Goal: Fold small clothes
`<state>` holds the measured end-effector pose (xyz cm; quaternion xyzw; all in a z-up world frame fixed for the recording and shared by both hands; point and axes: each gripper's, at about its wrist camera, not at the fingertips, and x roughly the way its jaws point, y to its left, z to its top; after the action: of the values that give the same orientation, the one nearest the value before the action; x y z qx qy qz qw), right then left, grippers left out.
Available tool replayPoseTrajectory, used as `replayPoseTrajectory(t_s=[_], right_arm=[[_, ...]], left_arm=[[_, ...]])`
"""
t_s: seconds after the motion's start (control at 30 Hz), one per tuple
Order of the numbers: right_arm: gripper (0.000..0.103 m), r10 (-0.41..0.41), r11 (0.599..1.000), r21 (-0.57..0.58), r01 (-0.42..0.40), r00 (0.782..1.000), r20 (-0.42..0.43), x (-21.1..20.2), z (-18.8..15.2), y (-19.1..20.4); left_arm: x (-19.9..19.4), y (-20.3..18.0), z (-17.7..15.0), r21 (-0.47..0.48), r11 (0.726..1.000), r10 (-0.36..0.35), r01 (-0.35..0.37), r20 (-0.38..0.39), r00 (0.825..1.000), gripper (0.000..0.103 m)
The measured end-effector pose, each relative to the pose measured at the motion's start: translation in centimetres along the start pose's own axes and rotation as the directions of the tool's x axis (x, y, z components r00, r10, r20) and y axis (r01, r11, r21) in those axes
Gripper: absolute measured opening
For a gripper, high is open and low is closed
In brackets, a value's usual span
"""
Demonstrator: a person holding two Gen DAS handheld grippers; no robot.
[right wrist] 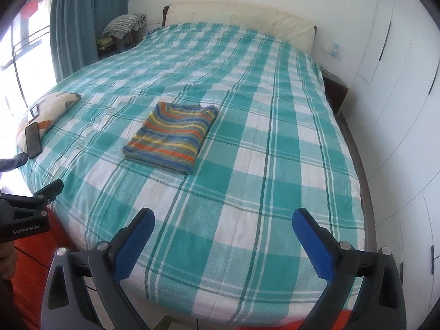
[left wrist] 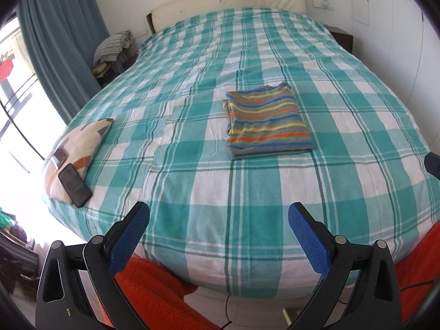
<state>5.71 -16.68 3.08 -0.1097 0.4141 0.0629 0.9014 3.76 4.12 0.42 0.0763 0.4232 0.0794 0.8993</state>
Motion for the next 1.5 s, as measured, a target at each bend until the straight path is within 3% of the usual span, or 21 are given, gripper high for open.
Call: replayPoseTrajectory(t_s=[0.43,0.6,0.87,1.13,1.4,1.5], right_arm=[[0.099,0.024,0.999,0.022,-0.026,0.998,0.055,-8.6,-4.3,1.1],[0.099,0.052,0.996,0.065,-0.056,0.997,0.051,-11.0,-6.1,1.1],[0.099,0.068,0.993,0.093,-0.072,0.997,0.047,-15.2,-8.5,0.8],[0.099,0.016,0.993,0.118,-0.023,0.998,0.064,-15.8,-8.9,0.2],[0.099,0.008,0.994,0.110,-0.018,0.997,0.082,-15.8,-8.8,0.5],[0.099,0.009,0.994,0.110,-0.018,0.996,0.084,-15.7,-8.8,0.5]], left_arm=[[-8.2,1.7,-3.2,-0.012,0.999,0.031,-0.030,0.065,0.997,0.102],[-9.6,1.7,-4.5,-0.032,0.999,-0.028,0.029,0.036,0.999,0.102],[-12.6,2.1,-5.7,-0.047,0.996,-0.075,0.077,0.053,0.996,0.102],[-13.6,2.0,-5.9,-0.033,0.996,-0.074,0.077,0.071,0.995,0.102],[-13.7,2.0,-5.9,-0.054,0.992,-0.108,0.112,0.076,0.991,0.102],[-14.1,1.7,-5.9,-0.044,0.995,-0.089,0.093,0.098,0.991,0.102]])
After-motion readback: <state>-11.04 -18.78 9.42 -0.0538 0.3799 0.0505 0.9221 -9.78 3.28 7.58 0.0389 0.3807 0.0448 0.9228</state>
